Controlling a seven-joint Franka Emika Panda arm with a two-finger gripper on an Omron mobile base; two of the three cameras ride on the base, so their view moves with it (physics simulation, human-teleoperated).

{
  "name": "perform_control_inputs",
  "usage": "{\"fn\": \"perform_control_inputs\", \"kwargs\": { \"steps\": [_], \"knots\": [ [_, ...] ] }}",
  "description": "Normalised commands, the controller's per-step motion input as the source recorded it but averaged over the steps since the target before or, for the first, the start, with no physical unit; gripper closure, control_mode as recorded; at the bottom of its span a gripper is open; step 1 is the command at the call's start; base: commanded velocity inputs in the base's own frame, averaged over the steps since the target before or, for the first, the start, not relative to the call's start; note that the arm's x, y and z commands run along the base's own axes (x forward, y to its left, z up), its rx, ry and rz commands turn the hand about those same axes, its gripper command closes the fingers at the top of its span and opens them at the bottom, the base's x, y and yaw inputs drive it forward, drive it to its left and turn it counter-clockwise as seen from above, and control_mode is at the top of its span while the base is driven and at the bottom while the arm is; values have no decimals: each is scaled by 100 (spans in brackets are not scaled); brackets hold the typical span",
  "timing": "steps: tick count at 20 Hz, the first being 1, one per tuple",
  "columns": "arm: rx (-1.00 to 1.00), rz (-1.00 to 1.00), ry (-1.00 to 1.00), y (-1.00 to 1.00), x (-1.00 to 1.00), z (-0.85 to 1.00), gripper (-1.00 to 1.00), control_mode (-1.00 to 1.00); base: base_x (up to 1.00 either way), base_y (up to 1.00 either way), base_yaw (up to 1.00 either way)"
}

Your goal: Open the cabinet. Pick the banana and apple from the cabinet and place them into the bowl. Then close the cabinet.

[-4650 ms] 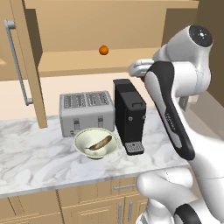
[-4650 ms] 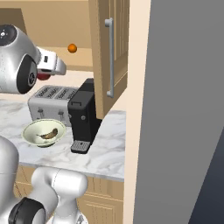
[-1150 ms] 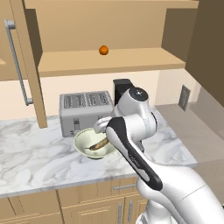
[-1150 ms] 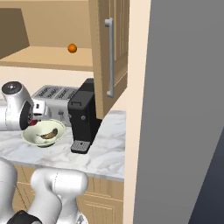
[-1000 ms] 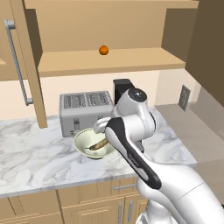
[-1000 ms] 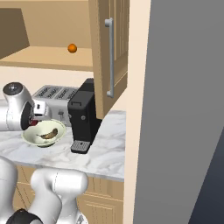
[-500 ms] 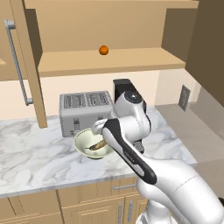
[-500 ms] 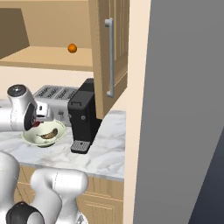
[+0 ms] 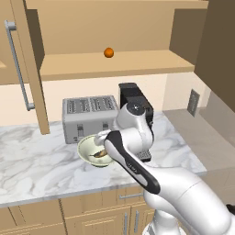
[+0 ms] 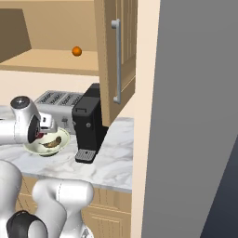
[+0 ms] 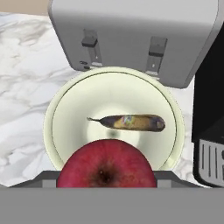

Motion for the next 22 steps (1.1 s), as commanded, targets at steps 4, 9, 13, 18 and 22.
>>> {"fn": "perform_control_inputs", "kwargs": {
  "steps": [4,9,13,18,22],
  "knots": [
    [0,0,0,4,15,-20,100,-100,0,0,0],
    [0,0,0,6,14,-20,100,-100,0,0,0],
    [0,0,0,7,11,-22,100,-100,0,0,0],
    [0,0,0,7,11,-22,100,-100,0,0,0],
    [0,0,1,7,12,-19,100,-100,0,0,0]
  ]
}}
